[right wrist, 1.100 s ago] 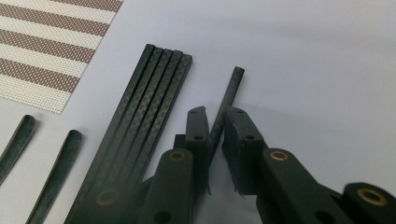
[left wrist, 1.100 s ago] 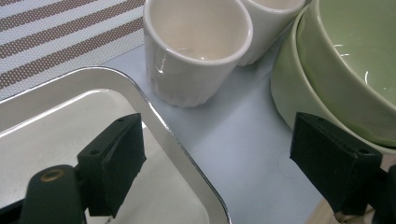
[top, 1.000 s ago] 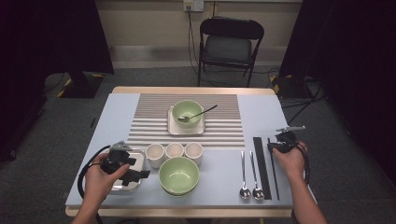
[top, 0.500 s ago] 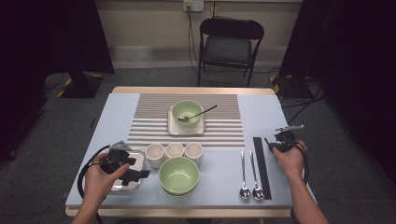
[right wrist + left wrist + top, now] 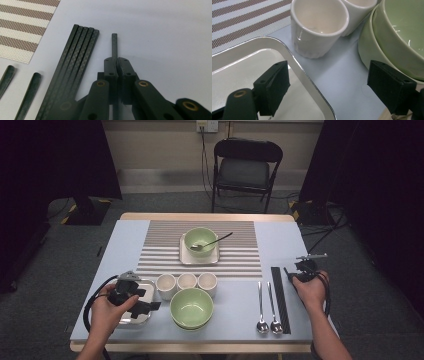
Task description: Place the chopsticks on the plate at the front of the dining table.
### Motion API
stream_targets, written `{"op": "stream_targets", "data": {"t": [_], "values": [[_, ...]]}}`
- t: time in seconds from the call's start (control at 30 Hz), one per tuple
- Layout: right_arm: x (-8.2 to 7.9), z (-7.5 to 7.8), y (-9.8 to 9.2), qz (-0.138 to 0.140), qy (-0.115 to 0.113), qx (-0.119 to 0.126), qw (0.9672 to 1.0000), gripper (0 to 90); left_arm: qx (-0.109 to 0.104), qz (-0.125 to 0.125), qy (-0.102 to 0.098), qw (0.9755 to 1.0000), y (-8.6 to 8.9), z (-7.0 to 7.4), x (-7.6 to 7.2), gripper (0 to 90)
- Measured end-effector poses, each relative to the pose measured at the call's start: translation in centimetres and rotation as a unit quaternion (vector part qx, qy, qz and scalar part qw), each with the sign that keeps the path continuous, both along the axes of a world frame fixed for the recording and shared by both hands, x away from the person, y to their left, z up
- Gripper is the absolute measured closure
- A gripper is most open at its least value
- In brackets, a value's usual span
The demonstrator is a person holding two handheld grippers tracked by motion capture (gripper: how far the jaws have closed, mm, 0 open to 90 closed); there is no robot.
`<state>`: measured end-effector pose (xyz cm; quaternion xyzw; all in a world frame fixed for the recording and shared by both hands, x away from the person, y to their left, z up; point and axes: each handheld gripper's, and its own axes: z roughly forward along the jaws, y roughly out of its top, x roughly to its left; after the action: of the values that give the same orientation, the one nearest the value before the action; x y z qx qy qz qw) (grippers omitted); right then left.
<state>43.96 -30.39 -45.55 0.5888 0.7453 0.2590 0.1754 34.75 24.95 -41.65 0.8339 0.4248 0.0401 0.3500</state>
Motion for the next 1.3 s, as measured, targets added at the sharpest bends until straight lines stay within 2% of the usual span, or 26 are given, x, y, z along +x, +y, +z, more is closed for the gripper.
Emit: {"op": "stream_targets", "data": {"t": [0.2,0.3,0.4,0.87,1.03,1.3], "values": [[0.0,0.1,-0.4,-0.003,0.006,0.013,0.9999,86.8,-0.004,0.002,0.000,1.0000,-0.1,0.1,0.0,17.4],[0.0,0.4,-0.7,-0.007,0.005,0.035,0.9994,86.8,-0.005,0.001,0.000,1.0000,-0.1,0.1,0.0,17.4],[-0.1,0.9,-1.0,-0.010,0.005,0.041,0.9991,86.8,-0.006,0.001,0.002,1.0000,-0.3,0.1,0.0,17.4],[0.0,3.4,-1.4,-0.011,-0.012,0.079,0.9967,86.9,-0.024,-0.001,-0.002,0.9997,-0.5,0.6,0.1,17.1],[0.0,4.1,-1.4,-0.012,-0.018,0.097,0.9950,86.9,-0.023,-0.004,-0.002,0.9997,-0.7,0.7,0.1,17.1],[0.1,5.3,-1.2,-0.010,-0.028,0.102,0.9943,86.9,-0.028,-0.010,-0.001,0.9995,-1.1,0.8,0.2,17.1]]}}
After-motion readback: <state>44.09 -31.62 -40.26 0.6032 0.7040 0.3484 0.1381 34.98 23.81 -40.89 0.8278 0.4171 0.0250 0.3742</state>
